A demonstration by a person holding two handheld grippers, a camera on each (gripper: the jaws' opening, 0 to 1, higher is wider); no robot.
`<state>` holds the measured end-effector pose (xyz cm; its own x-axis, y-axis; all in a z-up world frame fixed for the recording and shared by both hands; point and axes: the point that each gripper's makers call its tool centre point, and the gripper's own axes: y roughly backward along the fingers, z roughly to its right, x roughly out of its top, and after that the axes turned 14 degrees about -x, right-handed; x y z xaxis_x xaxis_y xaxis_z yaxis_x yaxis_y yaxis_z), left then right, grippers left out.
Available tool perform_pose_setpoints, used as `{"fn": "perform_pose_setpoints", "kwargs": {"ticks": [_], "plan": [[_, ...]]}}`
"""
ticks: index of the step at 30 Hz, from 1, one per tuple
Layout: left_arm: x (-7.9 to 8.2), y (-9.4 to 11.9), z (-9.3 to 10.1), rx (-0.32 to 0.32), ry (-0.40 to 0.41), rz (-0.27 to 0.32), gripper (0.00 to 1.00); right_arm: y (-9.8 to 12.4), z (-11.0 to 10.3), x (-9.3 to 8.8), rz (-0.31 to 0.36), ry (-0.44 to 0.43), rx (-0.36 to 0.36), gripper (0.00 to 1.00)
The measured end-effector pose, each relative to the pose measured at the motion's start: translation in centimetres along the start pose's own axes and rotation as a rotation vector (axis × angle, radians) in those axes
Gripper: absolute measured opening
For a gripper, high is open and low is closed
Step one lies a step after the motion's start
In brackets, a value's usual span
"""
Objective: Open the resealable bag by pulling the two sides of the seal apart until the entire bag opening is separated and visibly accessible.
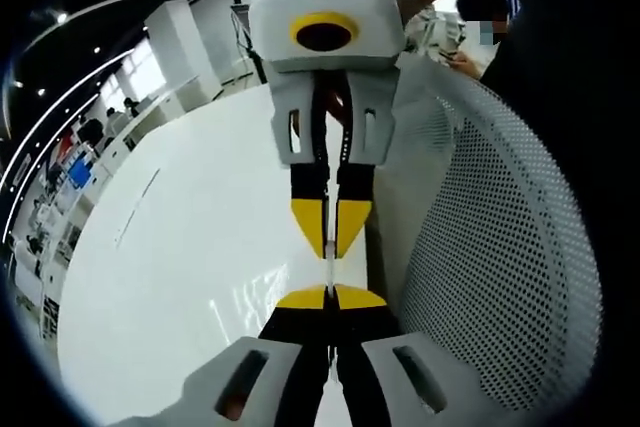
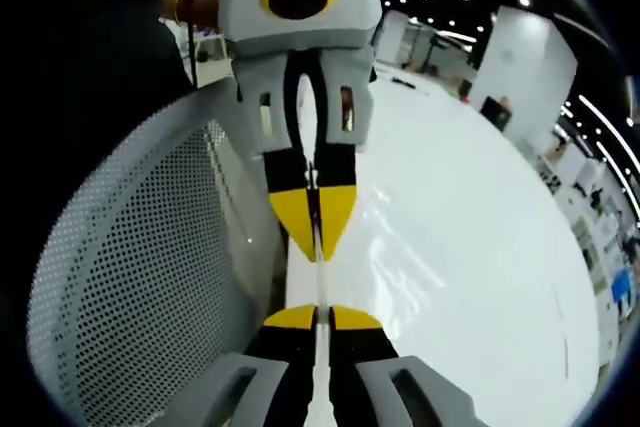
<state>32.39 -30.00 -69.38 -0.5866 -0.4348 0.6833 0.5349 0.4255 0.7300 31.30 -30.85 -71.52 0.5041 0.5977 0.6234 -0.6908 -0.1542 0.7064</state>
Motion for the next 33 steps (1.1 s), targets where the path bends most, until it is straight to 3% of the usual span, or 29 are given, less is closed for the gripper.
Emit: {"fn": "perform_pose_setpoints", "kwargs": {"ticks": [4,33], "plan": [[0.1,0.4,0.0,-0.007,-0.005,0.007,0.0,0.2,0.3,0.0,0.006,-0.056,0.003,0.0],[0.7,1.9,0.5,-0.032,-0.024,0.046,0.0,1.2,0.5,-3.4,-0.068,-0.088,-0.013,0.0]]}}
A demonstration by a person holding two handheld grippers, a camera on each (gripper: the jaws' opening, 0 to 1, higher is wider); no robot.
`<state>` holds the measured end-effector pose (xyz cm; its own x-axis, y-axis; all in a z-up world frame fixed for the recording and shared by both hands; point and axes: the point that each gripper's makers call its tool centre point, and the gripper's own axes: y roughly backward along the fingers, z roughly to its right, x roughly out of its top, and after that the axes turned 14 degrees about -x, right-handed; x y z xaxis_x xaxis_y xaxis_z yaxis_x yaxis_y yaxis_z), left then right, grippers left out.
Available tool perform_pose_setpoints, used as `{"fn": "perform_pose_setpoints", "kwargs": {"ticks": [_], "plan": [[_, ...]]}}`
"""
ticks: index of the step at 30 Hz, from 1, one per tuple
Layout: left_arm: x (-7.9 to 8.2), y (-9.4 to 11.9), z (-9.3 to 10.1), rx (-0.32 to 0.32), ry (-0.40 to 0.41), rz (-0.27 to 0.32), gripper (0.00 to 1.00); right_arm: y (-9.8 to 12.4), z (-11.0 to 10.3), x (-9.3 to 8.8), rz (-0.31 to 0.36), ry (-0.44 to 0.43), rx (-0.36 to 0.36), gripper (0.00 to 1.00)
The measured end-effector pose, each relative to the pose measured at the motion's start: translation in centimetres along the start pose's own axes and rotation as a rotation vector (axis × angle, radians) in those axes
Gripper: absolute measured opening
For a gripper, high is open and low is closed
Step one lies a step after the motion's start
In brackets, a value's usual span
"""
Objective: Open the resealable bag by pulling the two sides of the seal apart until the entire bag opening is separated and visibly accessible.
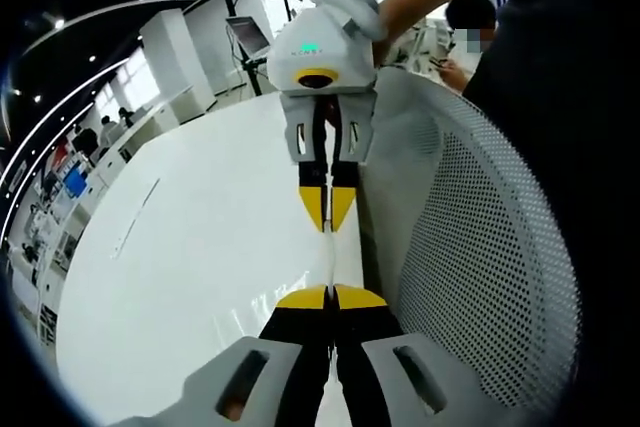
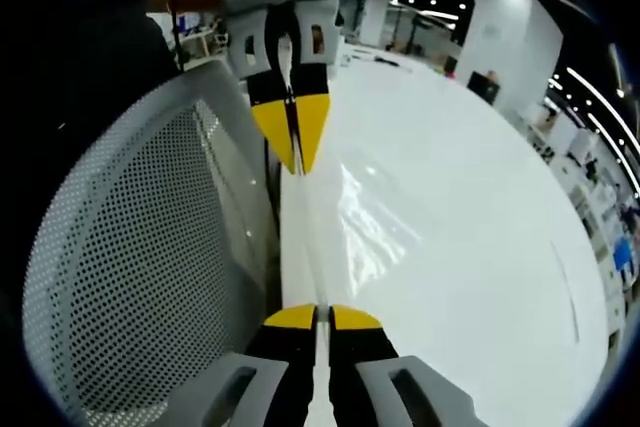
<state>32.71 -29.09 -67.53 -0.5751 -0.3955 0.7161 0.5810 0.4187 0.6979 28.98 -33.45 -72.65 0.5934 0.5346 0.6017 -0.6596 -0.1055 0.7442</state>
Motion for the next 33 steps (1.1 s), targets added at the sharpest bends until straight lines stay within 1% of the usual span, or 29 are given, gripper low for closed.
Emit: {"fn": "perform_pose_setpoints", "kwargs": {"ticks": [1,2,3,5,9,10,11,18,20,21,23,24,26,27,29,31,33], "plan": [[0.0,0.0,0.0,0.003,0.001,0.0,0.0,0.0,0.0,-0.1,-0.004,0.001,0.0,0.0],[-0.2,0.1,-0.1,0.01,0.003,-0.003,0.0,0.1,0.0,-0.6,-0.024,0.034,-0.004,0.0],[-0.2,0.1,-0.1,0.009,0.003,-0.003,0.0,0.1,-0.1,-0.7,-0.027,0.036,-0.003,0.0],[-0.3,0.2,0.0,0.007,0.004,-0.004,0.0,0.1,-0.1,-0.8,-0.025,0.011,0.001,0.0],[-0.5,0.3,0.1,0.0,0.004,-0.008,0.0,0.2,-0.2,-1.4,-0.032,-0.011,-0.003,0.0],[-0.5,0.4,0.0,0.005,0.005,-0.006,0.0,0.1,-0.4,-1.2,-0.016,-0.029,-0.002,0.0],[-0.6,0.4,-0.1,0.009,0.007,-0.008,0.0,0.2,-0.5,-1.3,-0.02,-0.053,0.0,0.0],[-0.5,0.1,0.0,0.002,0.003,-0.015,0.0,0.3,-0.2,-1.4,-0.03,-0.052,-0.013,0.0],[-0.6,0.2,-0.3,0.015,0.001,-0.025,0.0,0.1,-0.1,-1.4,-0.034,-0.095,-0.026,0.0],[-0.7,0.3,-0.5,0.022,0.004,-0.025,0.0,0.2,-0.1,-1.3,-0.029,-0.123,-0.021,0.0],[-0.7,0.4,-0.6,0.023,0.012,-0.021,0.0,0.2,0.1,-1.3,-0.019,-0.135,-0.035,0.0],[-0.7,0.4,-0.7,0.026,0.012,-0.021,0.0,0.3,0.1,-1.2,-0.018,-0.151,-0.038,0.01],[-1.0,0.4,-0.7,0.028,0.006,-0.036,0.0,0.4,0.2,-1.0,-0.013,-0.187,-0.04,0.06],[-1.0,0.3,-0.6,0.025,0.006,-0.039,0.0,0.5,0.3,-0.7,-0.004,-0.19,-0.046,0.08],[-1.2,0.2,-0.6,0.027,0.008,-0.042,0.0,0.8,0.5,-0.2,0.011,-0.194,-0.056,0.08],[-1.1,0.2,-0.5,0.026,0.011,-0.04,0.0,1.0,0.6,0.6,0.039,-0.19,-0.067,0.08],[-1.1,0.1,-0.5,0.028,0.011,-0.038,0.0,1.2,0.5,1.7,0.071,-0.194,-0.062,0.07]]}}
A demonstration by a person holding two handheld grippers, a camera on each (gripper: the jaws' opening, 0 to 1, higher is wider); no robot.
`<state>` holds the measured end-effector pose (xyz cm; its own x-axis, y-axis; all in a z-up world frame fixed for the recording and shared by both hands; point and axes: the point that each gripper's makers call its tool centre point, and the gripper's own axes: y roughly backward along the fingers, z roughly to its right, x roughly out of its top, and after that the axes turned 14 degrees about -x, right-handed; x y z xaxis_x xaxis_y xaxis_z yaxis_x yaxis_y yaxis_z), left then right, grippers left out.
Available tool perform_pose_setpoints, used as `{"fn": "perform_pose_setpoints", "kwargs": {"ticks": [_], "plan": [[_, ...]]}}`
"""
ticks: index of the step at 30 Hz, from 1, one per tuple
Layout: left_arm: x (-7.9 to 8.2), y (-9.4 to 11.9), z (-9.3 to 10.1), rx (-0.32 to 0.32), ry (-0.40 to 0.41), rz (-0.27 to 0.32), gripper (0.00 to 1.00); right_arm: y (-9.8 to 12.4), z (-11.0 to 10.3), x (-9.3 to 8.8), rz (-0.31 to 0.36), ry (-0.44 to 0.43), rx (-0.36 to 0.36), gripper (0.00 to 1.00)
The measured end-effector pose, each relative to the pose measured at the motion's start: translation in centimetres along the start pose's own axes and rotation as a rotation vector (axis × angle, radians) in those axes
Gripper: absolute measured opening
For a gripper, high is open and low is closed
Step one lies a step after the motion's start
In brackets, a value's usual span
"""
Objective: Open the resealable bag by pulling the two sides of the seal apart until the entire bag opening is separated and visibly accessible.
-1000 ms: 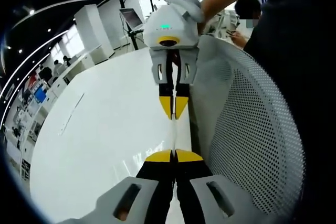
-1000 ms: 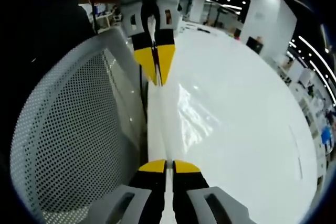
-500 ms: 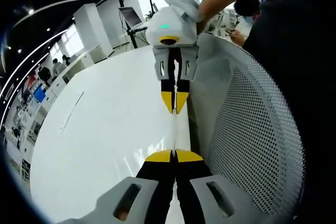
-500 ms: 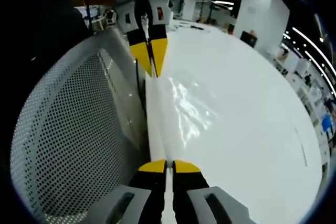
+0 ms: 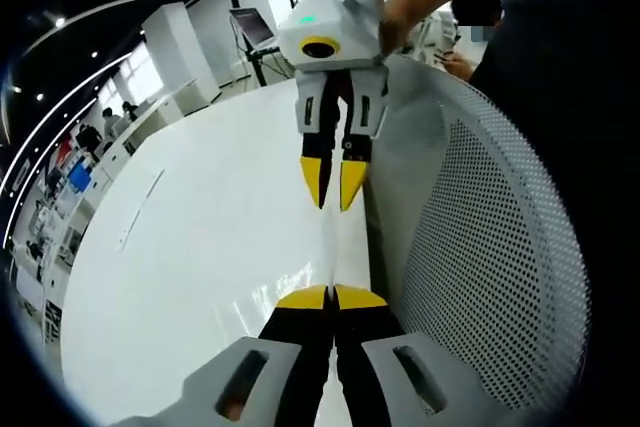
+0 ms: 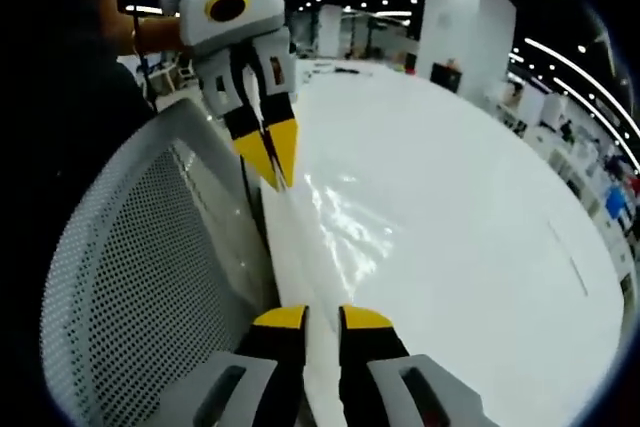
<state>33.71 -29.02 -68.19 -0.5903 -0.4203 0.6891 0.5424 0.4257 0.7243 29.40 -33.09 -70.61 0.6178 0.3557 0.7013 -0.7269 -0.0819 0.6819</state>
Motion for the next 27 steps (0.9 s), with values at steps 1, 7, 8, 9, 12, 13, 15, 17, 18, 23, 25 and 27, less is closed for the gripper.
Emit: {"fn": "perform_pose_setpoints", "kwargs": {"ticks": [1,7,8,9,12,13,15,17,18,23,25,27], "plan": [[0.0,0.0,0.0,0.003,0.0,-0.001,0.0,-0.1,-0.2,0.6,0.02,-0.003,-0.001,0.07],[0.0,0.1,-0.3,0.008,-0.011,-0.007,0.0,-0.7,-1.2,2.1,0.046,-0.001,0.02,0.06],[0.1,0.2,-0.3,0.006,-0.015,-0.006,0.0,-0.8,-1.4,2.1,0.043,-0.009,0.028,0.06],[0.2,0.2,-0.4,0.006,-0.019,-0.005,0.0,-0.9,-1.4,2.1,0.043,-0.011,0.031,0.06],[0.3,0.1,-0.3,-0.008,-0.037,-0.01,0.0,-1.3,-1.2,2.1,0.04,-0.015,0.022,0.06],[0.3,0.1,-0.2,-0.01,-0.042,-0.013,0.0,-1.3,-1.2,2.2,0.043,-0.018,0.019,0.06],[0.3,0.1,-0.2,-0.008,-0.054,-0.019,0.0,-1.4,-1.2,2.3,0.042,-0.026,0.025,0.06],[0.3,0.0,-0.2,-0.008,-0.052,-0.015,0.0,-1.7,-1.5,2.1,0.034,-0.016,0.031,0.06],[0.4,0.0,-0.2,-0.008,-0.052,-0.013,0.0,-1.8,-1.6,2.0,0.028,-0.006,0.033,0.06],[0.3,-0.1,-0.1,-0.008,-0.052,-0.027,0.0,-2.4,-1.7,1.6,0.016,0.053,0.015,0.0],[0.2,-0.1,-0.1,-0.007,-0.045,-0.028,0.0,-2.5,-1.7,1.6,0.017,0.055,0.007,0.0],[0.2,0.0,-0.3,0.001,-0.035,-0.023,0.0,-2.4,-1.5,1.7,0.02,0.055,0.0,0.0]]}}
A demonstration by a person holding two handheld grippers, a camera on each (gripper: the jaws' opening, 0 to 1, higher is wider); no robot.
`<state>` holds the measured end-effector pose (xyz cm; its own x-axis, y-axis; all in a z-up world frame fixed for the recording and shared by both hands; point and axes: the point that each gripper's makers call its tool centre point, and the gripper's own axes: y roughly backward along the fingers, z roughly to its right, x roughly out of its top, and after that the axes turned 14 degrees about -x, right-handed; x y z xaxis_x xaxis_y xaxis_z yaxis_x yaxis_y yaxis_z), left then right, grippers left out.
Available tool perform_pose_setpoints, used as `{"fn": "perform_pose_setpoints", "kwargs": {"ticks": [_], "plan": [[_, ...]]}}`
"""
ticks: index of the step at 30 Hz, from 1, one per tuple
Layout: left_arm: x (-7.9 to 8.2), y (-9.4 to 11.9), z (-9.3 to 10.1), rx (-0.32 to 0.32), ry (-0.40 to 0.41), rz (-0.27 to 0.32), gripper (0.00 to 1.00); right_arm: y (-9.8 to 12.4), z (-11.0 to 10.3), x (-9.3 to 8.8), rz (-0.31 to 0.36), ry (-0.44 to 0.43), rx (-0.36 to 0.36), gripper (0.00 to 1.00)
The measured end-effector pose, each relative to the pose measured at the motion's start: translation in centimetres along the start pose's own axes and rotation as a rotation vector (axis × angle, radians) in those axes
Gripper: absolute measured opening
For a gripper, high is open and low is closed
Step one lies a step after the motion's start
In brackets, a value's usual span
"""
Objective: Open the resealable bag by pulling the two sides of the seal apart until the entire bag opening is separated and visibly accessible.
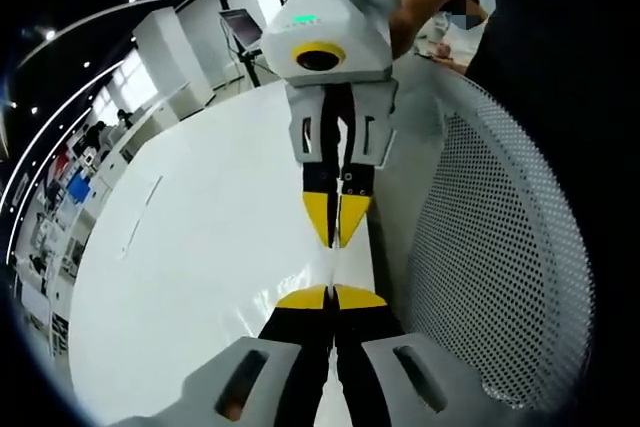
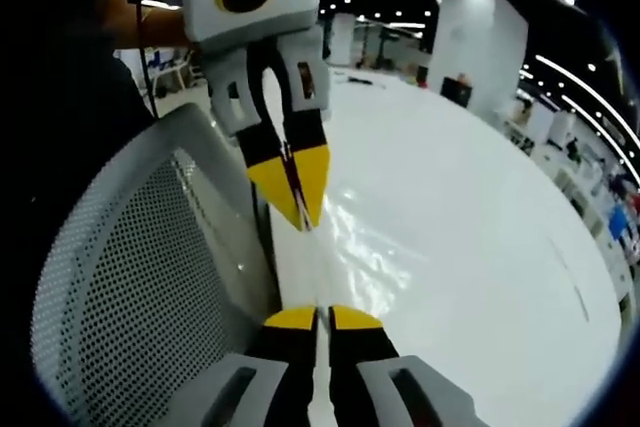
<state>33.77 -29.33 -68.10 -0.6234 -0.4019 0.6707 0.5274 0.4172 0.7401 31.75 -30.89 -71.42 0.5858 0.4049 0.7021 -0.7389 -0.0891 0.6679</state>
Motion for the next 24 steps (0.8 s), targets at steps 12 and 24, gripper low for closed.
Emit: {"fn": "perform_pose_setpoints", "kwargs": {"ticks": [12,24], "plan": [[-1.3,-0.2,-1.0,0.025,0.057,-0.047,0.0,1.7,1.2,1.1,0.009,0.108,-0.095,0.0],[-1.2,2.0,-1.8,0.051,0.193,-0.034,0.1,1.8,0.9,1.6,-0.004,0.215,-0.089,0.0]]}}
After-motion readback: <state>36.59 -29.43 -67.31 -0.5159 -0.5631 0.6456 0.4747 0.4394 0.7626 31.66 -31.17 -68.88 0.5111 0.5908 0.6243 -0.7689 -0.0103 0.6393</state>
